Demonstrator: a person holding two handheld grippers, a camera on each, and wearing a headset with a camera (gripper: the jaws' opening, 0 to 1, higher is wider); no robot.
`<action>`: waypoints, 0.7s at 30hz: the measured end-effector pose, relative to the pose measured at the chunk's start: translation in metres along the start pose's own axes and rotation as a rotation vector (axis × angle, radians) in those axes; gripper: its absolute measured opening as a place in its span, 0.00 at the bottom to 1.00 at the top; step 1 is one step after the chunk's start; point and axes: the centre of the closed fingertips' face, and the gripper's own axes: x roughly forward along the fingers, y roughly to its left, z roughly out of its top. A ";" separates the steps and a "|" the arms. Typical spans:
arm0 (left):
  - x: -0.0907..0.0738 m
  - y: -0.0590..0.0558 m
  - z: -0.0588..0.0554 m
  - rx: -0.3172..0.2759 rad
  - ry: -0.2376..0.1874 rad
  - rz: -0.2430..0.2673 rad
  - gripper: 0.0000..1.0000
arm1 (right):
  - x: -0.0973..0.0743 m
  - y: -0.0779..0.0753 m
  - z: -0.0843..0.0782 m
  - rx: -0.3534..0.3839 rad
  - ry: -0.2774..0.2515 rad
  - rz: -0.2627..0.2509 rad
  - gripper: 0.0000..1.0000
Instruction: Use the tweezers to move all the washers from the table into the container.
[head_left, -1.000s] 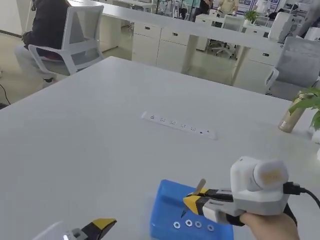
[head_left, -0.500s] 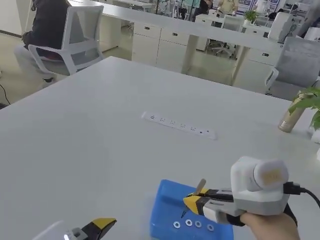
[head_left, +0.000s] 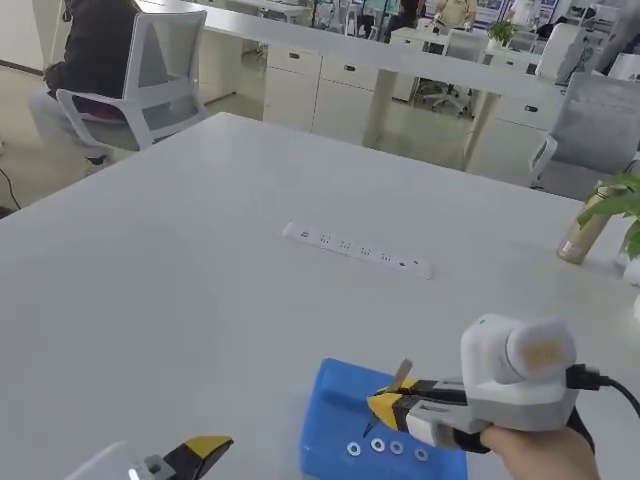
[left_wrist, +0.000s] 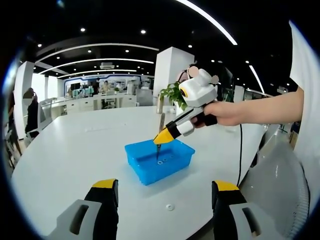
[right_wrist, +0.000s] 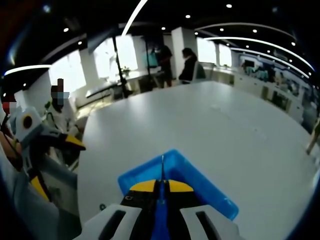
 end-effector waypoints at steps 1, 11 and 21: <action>0.000 0.000 0.000 0.000 0.000 0.000 0.77 | 0.001 0.000 -0.001 0.000 0.002 -0.001 0.03; 0.000 0.000 -0.001 0.003 0.006 0.003 0.77 | 0.006 0.008 -0.009 0.004 0.021 0.016 0.03; 0.000 0.000 -0.003 0.009 0.013 0.003 0.76 | -0.010 0.018 0.003 -0.020 -0.052 0.014 0.03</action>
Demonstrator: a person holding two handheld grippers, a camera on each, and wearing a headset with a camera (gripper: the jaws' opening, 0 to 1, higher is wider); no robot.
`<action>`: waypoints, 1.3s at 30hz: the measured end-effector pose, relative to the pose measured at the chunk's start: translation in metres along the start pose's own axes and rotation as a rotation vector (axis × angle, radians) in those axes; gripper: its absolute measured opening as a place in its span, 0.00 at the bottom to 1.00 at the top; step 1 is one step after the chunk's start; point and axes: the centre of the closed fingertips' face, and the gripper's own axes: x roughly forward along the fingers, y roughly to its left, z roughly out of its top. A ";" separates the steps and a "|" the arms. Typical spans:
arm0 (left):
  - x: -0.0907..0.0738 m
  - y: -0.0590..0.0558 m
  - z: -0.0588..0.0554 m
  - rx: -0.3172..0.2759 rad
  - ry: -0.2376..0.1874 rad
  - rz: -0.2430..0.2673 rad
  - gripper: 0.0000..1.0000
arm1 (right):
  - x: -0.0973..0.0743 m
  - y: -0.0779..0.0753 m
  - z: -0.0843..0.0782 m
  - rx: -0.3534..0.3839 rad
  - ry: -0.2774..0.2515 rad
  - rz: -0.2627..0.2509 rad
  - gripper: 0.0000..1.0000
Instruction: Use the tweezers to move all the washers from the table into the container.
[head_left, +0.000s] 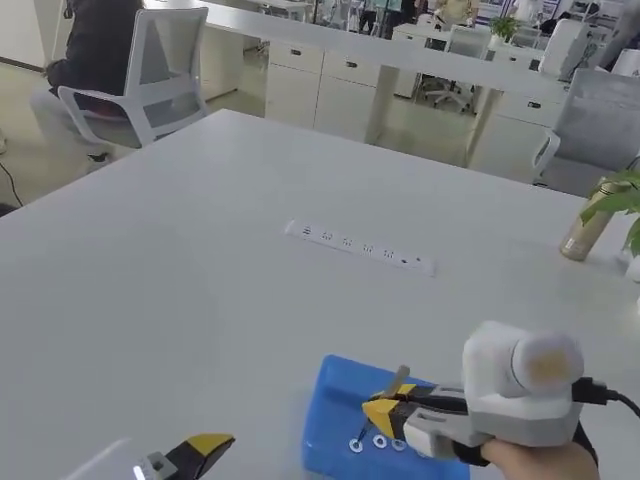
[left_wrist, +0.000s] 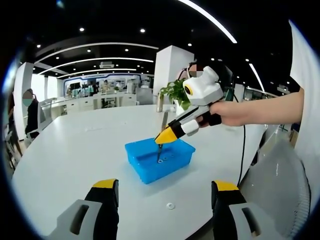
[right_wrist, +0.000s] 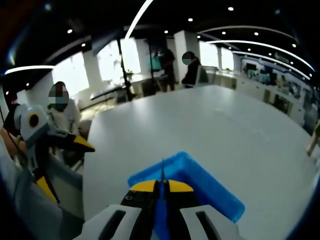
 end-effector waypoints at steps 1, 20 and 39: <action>0.000 0.000 0.000 -0.001 -0.001 0.000 0.76 | -0.001 -0.001 0.000 0.000 -0.010 0.001 0.03; 0.000 -0.001 0.002 0.001 -0.008 -0.004 0.76 | -0.008 0.061 0.002 -0.029 -0.036 0.153 0.03; 0.000 -0.002 0.001 0.006 -0.004 -0.011 0.76 | 0.023 0.099 -0.047 0.038 0.112 0.273 0.03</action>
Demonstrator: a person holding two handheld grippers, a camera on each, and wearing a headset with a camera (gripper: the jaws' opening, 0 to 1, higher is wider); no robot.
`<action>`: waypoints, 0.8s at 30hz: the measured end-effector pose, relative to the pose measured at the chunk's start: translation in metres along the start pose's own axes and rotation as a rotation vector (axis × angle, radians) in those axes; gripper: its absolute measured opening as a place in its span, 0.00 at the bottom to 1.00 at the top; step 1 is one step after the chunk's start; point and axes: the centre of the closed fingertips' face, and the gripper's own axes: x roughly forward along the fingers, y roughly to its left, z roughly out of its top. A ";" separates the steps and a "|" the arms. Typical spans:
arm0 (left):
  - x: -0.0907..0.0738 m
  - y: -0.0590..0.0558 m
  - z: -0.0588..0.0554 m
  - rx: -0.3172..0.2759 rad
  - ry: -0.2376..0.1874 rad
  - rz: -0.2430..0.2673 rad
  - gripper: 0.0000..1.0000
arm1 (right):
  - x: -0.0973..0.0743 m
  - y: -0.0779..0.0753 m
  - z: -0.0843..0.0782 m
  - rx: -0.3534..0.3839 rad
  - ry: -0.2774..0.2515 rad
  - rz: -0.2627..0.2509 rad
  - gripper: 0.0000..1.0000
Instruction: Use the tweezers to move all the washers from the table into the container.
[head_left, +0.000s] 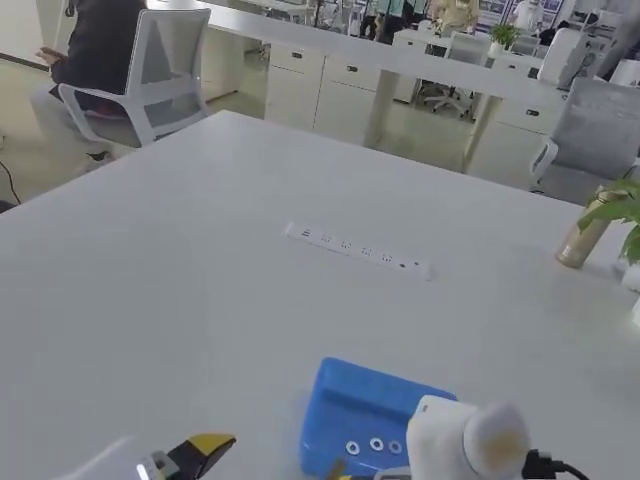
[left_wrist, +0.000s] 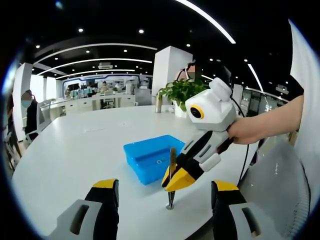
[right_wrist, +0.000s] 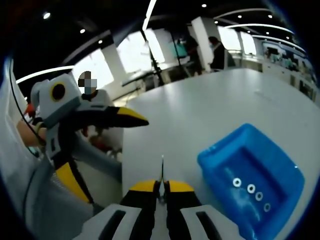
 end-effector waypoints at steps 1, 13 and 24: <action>0.000 0.000 0.000 0.001 0.001 -0.001 0.76 | 0.000 0.000 0.000 0.000 0.002 0.002 0.03; 0.000 -0.001 -0.001 0.004 0.005 -0.002 0.76 | 0.003 0.010 -0.005 -0.153 0.059 0.030 0.03; 0.001 -0.001 -0.001 0.005 0.007 -0.001 0.76 | 0.005 0.017 -0.016 -0.321 0.110 0.021 0.03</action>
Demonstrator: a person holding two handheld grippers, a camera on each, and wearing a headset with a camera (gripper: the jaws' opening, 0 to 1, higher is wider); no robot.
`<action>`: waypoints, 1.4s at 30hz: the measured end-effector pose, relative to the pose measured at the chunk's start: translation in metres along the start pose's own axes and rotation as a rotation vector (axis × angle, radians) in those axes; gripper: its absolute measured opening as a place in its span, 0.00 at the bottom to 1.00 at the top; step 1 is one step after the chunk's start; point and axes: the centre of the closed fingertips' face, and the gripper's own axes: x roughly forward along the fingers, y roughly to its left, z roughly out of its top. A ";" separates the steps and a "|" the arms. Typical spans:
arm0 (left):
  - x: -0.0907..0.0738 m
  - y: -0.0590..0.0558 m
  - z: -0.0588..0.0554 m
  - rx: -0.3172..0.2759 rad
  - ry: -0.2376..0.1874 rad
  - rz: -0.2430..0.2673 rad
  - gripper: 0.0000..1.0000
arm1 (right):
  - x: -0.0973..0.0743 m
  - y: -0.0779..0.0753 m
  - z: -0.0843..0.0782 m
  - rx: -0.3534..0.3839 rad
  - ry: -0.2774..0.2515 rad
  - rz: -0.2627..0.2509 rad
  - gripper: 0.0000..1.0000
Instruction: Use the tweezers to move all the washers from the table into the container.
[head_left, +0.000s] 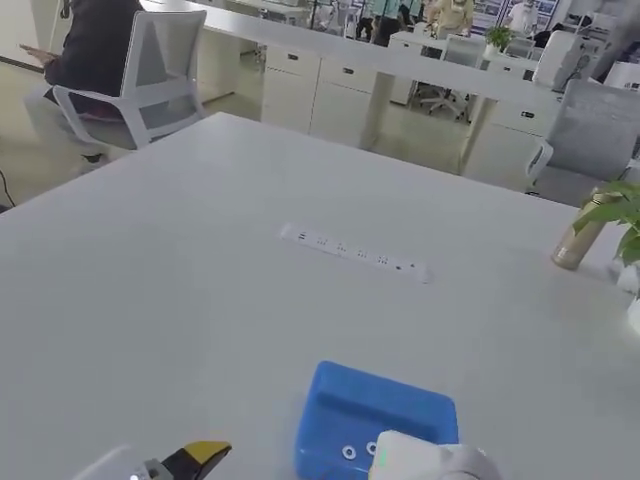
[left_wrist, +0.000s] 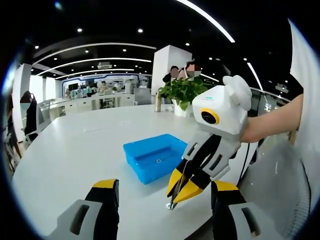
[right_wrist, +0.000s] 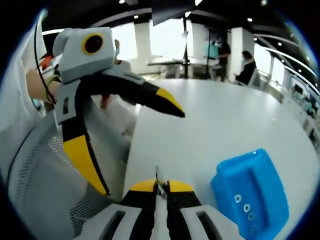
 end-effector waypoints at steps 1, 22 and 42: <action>0.000 0.000 0.000 0.000 0.000 0.000 0.76 | 0.001 -0.001 -0.001 0.009 -0.006 0.001 0.03; 0.000 -0.003 0.000 -0.009 -0.002 -0.014 0.76 | -0.006 -0.004 -0.008 0.113 -0.064 -0.055 0.03; -0.002 -0.003 0.000 -0.006 0.003 -0.014 0.76 | -0.057 -0.033 0.014 0.144 -0.140 -0.189 0.03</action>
